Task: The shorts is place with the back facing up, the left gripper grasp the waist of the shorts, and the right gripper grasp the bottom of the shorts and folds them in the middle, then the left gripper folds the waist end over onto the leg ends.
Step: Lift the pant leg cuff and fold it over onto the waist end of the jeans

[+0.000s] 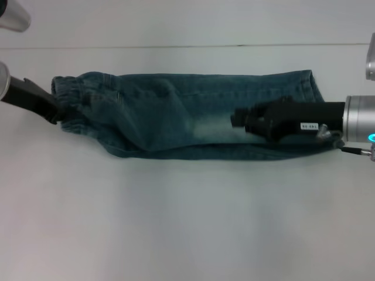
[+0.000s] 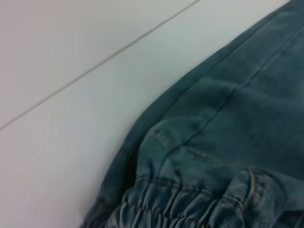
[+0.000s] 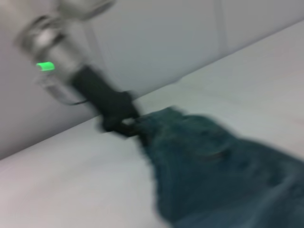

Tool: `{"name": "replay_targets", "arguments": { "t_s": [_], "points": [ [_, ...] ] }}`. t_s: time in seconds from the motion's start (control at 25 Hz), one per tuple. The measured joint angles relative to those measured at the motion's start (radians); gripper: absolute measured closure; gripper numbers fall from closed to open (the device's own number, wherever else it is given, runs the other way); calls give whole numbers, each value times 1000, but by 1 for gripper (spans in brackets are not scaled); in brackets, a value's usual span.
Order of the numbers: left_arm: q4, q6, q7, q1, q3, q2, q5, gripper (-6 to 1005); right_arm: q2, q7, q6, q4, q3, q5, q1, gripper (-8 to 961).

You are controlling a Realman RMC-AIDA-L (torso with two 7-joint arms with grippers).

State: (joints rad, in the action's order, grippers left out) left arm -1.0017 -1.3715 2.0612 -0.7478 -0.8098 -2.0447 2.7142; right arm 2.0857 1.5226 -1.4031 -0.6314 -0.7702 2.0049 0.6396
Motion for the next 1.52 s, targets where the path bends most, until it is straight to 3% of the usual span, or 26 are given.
{"name": "replay_targets", "arguments": {
  "t_s": [0.2,0.28,0.56,0.72,0.96,1.24,1.32,1.52],
  "points": [
    [-120,-134,25,-45,0,-11,0,896,3,-232,206,181,4,-263,-4,735],
    [-157,-163,34,-64,0,-15,-1,895,5,-398,277,277,4,-414,0,934],
    [-203,-238,48,-152,0,-22,-6,896,24,-886,360,567,8,-856,57,954],
    [-276,-281,55,-191,0,-49,-14,897,32,-1142,346,702,68,-1006,106,955],
    [-315,-322,67,-267,0,-70,-15,899,33,-1364,425,801,195,-1013,194,955],
    [-327,-349,79,-318,0,-72,-25,900,36,-1566,556,929,274,-986,321,954],
    [-330,-356,80,-328,0,-69,-37,901,36,-1580,589,953,334,-922,341,954],
    [-333,-370,81,-345,0,-62,-52,901,36,-1581,699,1026,575,-575,361,954]
  ]
}}
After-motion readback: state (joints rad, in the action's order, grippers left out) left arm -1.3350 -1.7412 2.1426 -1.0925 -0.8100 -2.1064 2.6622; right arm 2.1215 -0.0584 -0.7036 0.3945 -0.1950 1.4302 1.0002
